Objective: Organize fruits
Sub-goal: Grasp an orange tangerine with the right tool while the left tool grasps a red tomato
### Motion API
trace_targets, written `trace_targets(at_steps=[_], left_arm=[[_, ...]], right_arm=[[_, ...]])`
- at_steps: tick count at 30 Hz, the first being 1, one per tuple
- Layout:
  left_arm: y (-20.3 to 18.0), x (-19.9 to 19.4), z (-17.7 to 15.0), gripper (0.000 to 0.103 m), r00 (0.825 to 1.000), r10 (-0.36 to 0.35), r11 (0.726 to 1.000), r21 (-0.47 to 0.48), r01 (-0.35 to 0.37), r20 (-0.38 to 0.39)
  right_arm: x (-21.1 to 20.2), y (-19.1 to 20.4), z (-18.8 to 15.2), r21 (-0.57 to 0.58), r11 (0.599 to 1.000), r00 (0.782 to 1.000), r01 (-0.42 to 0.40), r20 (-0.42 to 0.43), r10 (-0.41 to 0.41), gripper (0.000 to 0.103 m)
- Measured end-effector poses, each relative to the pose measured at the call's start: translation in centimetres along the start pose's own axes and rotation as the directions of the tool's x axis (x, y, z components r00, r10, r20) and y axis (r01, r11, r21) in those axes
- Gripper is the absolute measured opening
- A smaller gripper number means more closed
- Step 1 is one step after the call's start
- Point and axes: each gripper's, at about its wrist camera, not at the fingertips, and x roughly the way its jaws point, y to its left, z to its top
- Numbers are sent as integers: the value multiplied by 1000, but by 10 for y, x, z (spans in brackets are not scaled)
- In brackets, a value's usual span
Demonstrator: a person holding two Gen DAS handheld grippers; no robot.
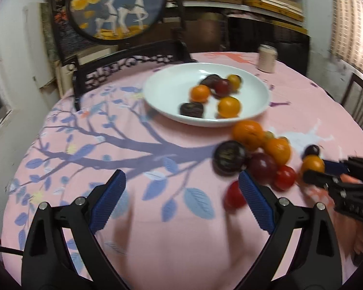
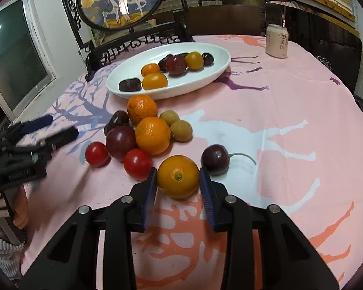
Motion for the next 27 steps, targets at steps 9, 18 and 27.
trace_targets(at_steps=[9, 18, 27], left_arm=[[-37, 17, -8, 92, 998, -14, 989, 149, 22, -54], [-47, 32, -11, 31, 988, -89, 979, 169, 111, -129], [-36, 23, -8, 30, 997, -39, 990, 132, 48, -73]], right_arm=[[5, -3, 0, 10, 1000, 1000, 3, -19, -3, 36], [3, 4, -1, -26, 999, 1000, 27, -8, -27, 36], [-13, 14, -1, -76, 990, 990, 117, 92, -110, 35]])
